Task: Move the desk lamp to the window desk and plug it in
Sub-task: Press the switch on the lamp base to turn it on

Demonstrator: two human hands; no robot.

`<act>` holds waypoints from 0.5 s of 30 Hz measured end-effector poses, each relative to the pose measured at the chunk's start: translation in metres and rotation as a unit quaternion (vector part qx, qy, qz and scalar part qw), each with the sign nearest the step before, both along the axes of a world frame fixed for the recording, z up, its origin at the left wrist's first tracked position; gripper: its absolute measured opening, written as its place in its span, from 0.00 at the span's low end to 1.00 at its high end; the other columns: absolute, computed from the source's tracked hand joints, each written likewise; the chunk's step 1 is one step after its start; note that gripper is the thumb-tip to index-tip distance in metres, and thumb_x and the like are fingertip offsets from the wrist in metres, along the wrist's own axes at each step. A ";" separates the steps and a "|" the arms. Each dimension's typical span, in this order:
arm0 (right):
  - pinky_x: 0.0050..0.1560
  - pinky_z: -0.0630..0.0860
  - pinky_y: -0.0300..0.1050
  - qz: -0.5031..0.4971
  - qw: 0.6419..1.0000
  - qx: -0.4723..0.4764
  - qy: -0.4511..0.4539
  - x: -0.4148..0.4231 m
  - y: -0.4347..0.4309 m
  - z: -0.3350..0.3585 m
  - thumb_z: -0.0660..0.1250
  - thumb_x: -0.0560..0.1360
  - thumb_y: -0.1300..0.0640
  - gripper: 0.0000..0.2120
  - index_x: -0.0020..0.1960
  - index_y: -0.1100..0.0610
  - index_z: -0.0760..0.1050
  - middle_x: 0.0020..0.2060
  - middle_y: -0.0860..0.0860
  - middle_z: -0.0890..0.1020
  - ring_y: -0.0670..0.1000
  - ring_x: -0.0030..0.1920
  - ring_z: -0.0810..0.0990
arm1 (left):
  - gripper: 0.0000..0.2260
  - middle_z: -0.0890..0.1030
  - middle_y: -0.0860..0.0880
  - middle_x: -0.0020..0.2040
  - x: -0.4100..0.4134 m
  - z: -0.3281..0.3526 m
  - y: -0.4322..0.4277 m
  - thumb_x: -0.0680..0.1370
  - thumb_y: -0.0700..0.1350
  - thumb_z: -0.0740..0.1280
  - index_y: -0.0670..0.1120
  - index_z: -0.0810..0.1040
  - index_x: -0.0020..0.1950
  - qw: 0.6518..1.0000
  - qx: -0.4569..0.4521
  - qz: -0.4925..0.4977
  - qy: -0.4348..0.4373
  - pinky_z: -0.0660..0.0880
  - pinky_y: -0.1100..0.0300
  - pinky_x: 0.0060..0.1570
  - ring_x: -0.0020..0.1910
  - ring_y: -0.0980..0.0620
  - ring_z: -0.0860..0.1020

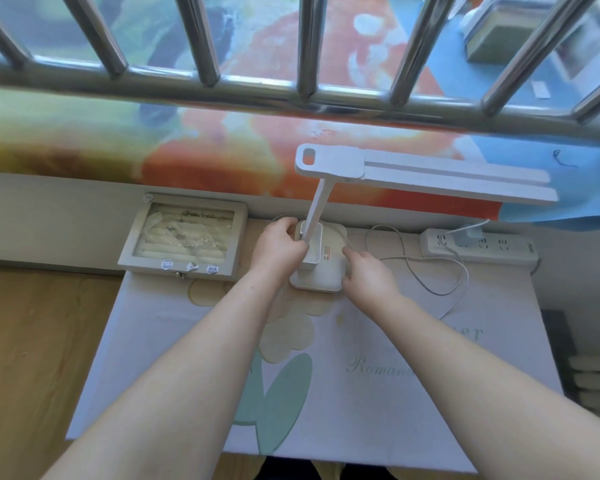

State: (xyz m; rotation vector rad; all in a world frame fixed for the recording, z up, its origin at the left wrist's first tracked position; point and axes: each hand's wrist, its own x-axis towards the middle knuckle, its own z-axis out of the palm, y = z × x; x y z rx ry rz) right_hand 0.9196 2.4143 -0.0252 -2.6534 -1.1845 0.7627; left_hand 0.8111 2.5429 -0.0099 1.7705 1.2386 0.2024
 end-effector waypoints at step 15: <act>0.55 0.76 0.54 -0.012 1.000 -0.004 0.029 -0.006 0.005 -0.006 0.61 0.73 0.67 0.26 0.71 0.56 0.64 0.61 0.60 0.76 0.61 0.60 0.75 | 0.19 0.81 0.42 0.46 0.022 0.007 -0.013 0.80 0.54 0.52 0.43 0.78 0.45 0.988 0.106 -0.036 0.104 0.72 0.53 0.41 0.47 0.39 0.78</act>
